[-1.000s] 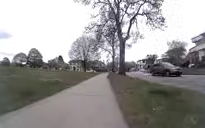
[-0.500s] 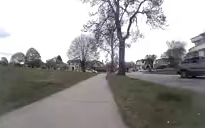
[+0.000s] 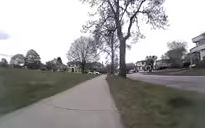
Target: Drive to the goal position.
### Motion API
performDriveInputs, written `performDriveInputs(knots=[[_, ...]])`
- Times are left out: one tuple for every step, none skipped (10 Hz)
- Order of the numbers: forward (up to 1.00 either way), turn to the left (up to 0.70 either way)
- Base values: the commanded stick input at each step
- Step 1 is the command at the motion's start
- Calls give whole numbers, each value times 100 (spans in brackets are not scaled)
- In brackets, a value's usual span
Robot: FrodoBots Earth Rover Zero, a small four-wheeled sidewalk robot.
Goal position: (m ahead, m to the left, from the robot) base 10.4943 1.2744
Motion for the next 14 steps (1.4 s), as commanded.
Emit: performDriveInputs(knots=[[85, 0], [85, 0], [85, 0], [85, 0], [85, 0], [85, 0], [85, 0], [85, 0], [85, 0], [85, 0], [85, 0], [85, 0], [85, 0], [85, 0]])
